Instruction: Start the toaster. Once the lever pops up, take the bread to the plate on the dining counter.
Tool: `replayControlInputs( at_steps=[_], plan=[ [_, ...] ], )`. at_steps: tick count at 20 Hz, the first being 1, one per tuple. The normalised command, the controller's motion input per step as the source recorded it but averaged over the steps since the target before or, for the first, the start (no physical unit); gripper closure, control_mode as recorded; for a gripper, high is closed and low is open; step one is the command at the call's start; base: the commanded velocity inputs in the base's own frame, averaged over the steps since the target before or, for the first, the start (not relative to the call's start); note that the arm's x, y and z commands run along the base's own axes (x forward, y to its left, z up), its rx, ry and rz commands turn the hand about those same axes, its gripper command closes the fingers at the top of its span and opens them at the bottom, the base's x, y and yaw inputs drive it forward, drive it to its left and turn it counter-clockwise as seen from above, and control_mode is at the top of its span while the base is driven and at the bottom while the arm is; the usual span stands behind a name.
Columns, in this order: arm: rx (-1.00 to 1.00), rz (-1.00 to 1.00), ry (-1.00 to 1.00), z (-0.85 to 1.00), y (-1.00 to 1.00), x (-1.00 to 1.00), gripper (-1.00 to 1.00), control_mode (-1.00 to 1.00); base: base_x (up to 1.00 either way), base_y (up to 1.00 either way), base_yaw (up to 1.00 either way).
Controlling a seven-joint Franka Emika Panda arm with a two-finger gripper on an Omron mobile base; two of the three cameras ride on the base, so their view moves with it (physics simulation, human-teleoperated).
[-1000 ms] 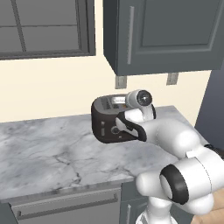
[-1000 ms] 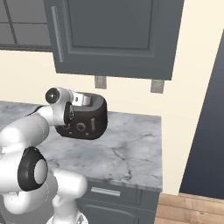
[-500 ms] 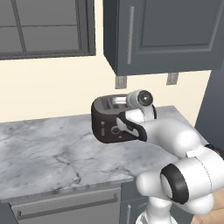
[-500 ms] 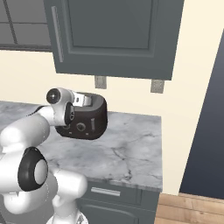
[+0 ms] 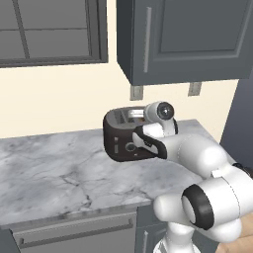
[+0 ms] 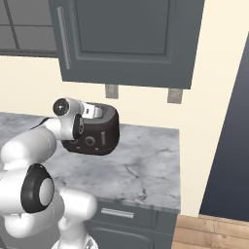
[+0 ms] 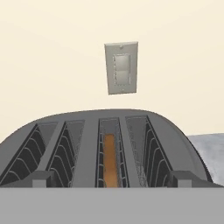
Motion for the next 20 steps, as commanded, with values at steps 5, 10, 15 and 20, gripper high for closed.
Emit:
replayControlInputs(
  at_steps=[5, 10, 15, 20],
  plan=[
    [0.0, 0.0, 0.0, 0.0, 0.0, 0.0, -1.0, -1.0, 0.0, 0.0, 0.0],
    [0.0, 0.0, 0.0, 0.0, 0.0, 0.0, -1.0, -1.0, 0.0, 0.0, 0.0],
    [0.0, 0.0, 0.0, 0.0, 0.0, 0.0, -1.0, -1.0, 0.0, 0.0, 0.0],
    [0.0, 0.0, 0.0, 0.0, 0.0, 0.0, -1.0, -1.0, 0.0, 0.0, 0.0]
  ],
)
